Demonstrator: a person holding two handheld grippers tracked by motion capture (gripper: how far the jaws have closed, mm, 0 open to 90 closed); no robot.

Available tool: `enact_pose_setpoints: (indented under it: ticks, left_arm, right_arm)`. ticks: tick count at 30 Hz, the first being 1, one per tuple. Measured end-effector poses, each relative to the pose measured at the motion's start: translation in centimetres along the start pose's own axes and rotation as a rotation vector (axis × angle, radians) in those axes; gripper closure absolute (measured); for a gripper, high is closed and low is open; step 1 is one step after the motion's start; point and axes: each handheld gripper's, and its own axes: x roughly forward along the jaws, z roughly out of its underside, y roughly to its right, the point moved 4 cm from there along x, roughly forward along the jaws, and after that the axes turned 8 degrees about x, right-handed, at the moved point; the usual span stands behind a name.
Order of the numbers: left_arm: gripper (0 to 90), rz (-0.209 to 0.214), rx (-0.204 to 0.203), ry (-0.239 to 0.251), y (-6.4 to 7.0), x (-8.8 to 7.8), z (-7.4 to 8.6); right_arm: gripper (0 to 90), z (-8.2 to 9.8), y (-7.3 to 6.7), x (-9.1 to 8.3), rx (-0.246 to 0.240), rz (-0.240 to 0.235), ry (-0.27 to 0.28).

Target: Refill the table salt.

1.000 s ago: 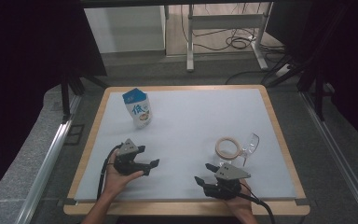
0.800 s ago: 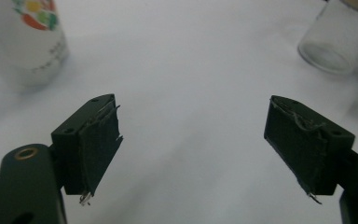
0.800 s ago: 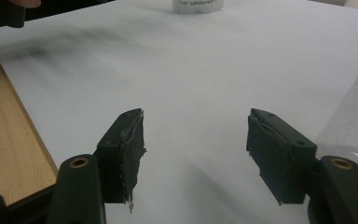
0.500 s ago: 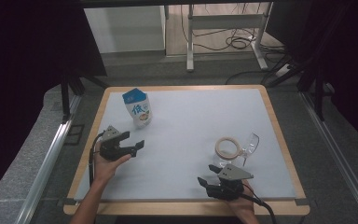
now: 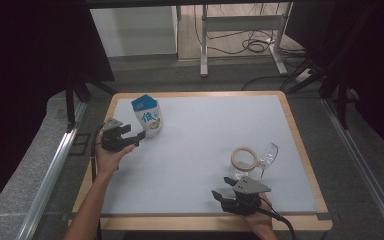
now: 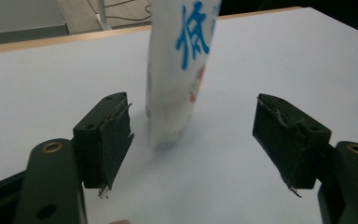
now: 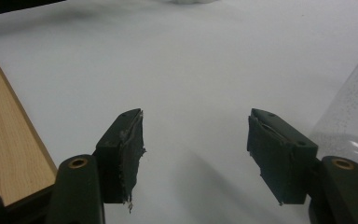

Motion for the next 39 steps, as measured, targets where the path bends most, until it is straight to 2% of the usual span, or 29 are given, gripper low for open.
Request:
enact_pose_setpoints:
  ticks: [2,4,6,9,11,13,17,19,21,25,27,32,39]
  left_arm:
    - [30.3,0.013,-0.007,0.006,-0.4,0.2,-0.6]
    - [31.5,0.005,-0.002,0.005,-0.6,0.5,-1.1]
    - [33.3,0.028,-0.008,0.009,-0.8,0.9,-1.7]
    - [35.7,0.02,0.01,0.01,-0.9,1.5,-2.4]
    - [37.3,0.036,-0.003,0.013,-1.2,2.1,-2.9]
    - [40.4,0.013,0.001,0.02,-1.4,2.7,-3.3]
    - [47.5,0.015,-0.003,0.023,-1.8,3.6,-3.8]
    - [53.8,0.024,-0.021,0.046,-2.0,3.8,-3.9]
    - [60.5,0.053,-0.033,0.063,-2.0,4.0,-3.9]
    - [71.5,0.069,-0.014,0.085,-1.7,4.1,-4.0]
    - [74.0,0.066,-0.009,0.089,-1.6,4.1,-4.1]
    - [80.1,0.096,-0.041,0.094,-1.9,4.1,-3.9]
    - [89.6,0.112,-0.041,0.086,-1.8,4.1,-3.9]
  right_arm:
    - [36.9,0.0,-0.1,0.0,0.0,-0.003,0.003]
    - [36.9,0.0,0.0,0.0,-0.003,0.0,0.001]
    - [36.9,0.0,0.0,0.0,-0.003,0.0,0.001]
    - [36.9,0.1,0.0,0.0,-0.004,-0.001,0.0]
    - [36.9,0.1,-0.1,0.0,-0.004,0.0,0.0]
    - [36.9,0.1,-0.1,0.0,-0.004,0.0,0.001]
    - [36.9,0.2,-0.1,-0.1,-0.007,0.007,-0.003]
    - [36.9,0.2,-0.1,-0.1,-0.008,0.007,-0.002]
    - [36.9,0.2,-0.1,-0.2,-0.008,0.008,0.001]
    - [36.9,0.2,0.0,-0.2,-0.007,0.012,0.0]
    - [36.9,0.3,0.0,-0.2,-0.005,0.011,0.001]
    - [36.9,0.3,0.0,-0.1,-0.006,0.01,0.001]
    - [36.9,0.3,0.1,-0.2,-0.008,0.018,0.0]
